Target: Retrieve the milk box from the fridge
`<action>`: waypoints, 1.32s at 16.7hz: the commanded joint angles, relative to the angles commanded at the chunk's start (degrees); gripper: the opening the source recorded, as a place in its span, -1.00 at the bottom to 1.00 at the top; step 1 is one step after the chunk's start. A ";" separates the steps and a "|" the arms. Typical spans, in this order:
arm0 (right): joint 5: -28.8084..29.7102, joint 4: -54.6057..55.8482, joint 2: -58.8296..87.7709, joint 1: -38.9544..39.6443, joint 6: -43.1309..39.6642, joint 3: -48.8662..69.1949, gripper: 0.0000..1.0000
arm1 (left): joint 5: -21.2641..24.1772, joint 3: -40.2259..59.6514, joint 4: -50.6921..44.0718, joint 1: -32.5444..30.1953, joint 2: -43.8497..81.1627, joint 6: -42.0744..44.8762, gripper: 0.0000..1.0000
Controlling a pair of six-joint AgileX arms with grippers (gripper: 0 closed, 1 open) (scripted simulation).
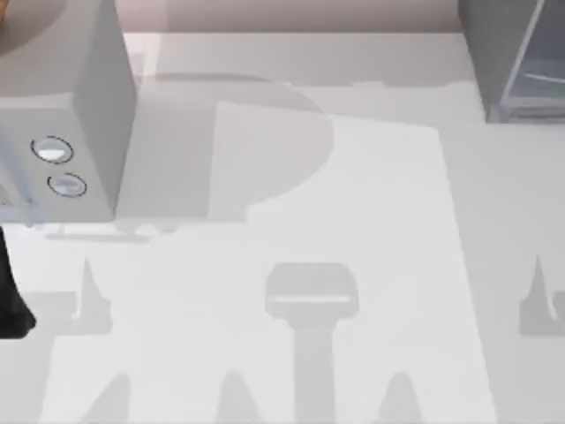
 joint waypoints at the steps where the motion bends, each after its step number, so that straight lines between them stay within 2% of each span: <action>1: 0.00 0.00 0.00 0.00 0.00 0.00 1.00 | 0.00 0.00 0.00 0.00 0.00 0.00 1.00; 4: -0.81 1.86 1.83 -0.71 0.02 0.36 1.00 | 0.00 0.00 0.00 0.00 0.00 0.00 1.00; 8: -4.77 12.78 12.68 -4.63 0.14 2.07 1.00 | 0.00 0.00 0.00 0.00 0.00 0.00 1.00; 11: -9.04 26.57 27.09 -9.16 0.33 3.61 1.00 | 0.00 0.00 0.00 0.00 0.00 0.00 1.00; 18: -20.11 62.69 71.40 -20.82 0.97 6.36 1.00 | 0.00 0.00 0.00 0.00 0.00 0.00 1.00; 22: -25.37 79.68 90.56 -26.32 1.11 8.24 1.00 | 0.00 0.00 0.00 0.00 0.00 0.00 1.00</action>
